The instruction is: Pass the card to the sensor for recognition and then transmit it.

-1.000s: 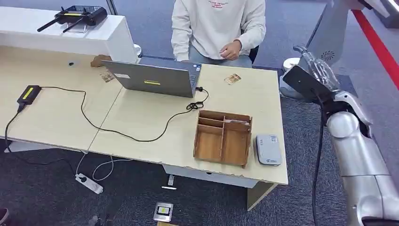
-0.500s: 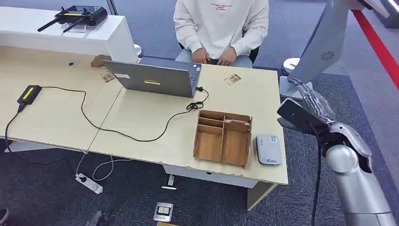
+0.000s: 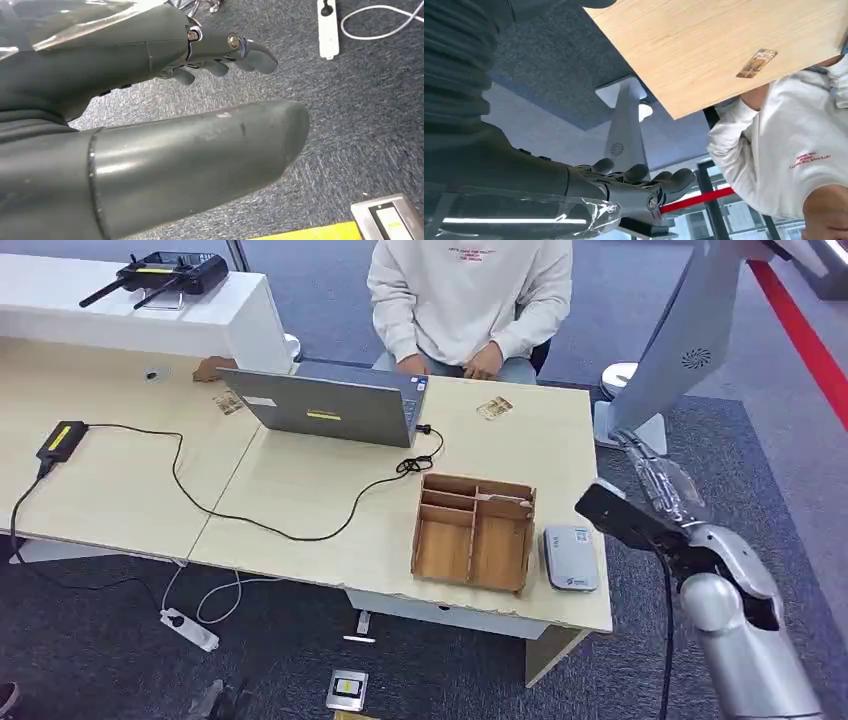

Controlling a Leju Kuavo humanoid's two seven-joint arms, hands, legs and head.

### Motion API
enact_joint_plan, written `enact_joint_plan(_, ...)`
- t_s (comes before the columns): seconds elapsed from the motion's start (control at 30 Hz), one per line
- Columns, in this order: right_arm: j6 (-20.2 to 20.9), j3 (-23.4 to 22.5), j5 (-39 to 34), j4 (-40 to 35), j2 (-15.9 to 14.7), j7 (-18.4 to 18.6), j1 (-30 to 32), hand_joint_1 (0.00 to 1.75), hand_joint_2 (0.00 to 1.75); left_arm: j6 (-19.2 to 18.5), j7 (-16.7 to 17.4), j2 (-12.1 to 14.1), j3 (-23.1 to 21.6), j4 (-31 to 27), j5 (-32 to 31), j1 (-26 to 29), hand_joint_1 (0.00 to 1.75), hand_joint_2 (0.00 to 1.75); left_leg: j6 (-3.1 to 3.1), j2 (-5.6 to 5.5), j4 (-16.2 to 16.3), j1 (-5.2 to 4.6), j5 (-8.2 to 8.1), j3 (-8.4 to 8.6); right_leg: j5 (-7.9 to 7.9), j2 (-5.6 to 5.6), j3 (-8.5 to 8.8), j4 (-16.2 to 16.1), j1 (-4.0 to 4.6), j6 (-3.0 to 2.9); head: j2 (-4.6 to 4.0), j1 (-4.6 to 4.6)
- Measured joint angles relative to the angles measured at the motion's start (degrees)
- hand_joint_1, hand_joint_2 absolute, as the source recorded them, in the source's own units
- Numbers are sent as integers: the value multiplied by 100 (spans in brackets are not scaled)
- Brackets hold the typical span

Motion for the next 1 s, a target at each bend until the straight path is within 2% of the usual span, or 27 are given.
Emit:
enact_joint_plan(0.4,-188,114,153,534,101,-83,-10,0,175,-66,13,0,-149,-4,-85,-37,0,0,0,-1,0,0,0,-1,-1,0,0,0,0,1,0,0)
enact_joint_plan(0.57,-236,153,153,759,232,-192,-35,0,175,-114,20,0,-217,-11,-98,-81,0,0,0,-1,-1,0,0,-1,-1,0,0,0,0,1,0,0)
enact_joint_plan(1.0,-263,245,153,1130,444,-203,-115,0,175,-112,11,0,-271,-11,-68,-104,0,0,0,-2,0,0,0,-2,-1,0,0,0,0,1,0,0)
